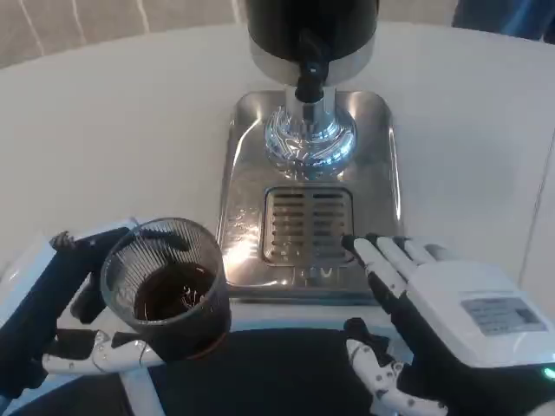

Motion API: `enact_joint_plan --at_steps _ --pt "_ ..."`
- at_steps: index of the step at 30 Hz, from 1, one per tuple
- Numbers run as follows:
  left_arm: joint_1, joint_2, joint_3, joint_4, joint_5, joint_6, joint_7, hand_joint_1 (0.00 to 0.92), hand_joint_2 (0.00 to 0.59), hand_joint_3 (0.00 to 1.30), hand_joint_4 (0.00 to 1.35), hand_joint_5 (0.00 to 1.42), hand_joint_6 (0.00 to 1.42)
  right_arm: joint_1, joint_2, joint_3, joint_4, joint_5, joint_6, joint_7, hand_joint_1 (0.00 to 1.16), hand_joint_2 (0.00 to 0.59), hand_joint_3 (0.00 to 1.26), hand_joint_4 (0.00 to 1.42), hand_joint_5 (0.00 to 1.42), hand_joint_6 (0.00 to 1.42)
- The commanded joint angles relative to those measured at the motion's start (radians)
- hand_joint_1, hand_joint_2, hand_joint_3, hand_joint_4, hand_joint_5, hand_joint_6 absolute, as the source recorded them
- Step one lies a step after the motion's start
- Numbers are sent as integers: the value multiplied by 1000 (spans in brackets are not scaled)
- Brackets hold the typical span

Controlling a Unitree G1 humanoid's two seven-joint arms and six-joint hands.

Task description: Grasp the cup under the faucet to collect the drink, then remove the cup.

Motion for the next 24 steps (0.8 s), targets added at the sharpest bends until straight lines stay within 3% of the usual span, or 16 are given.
enact_joint_plan --at_steps 1,24 --pt "-24 -14 5 -20 -22 -4 -4 564 79 987 1148 1403 1424 19 18 20 -15 -22 -23 15 150 586 0 0 0 0" --pt "-41 -29 8 -12 -17 2 -24 560 72 987 1148 1403 1424 49 52 17 -24 -38 -47 18 164 586 0 0 0 0"
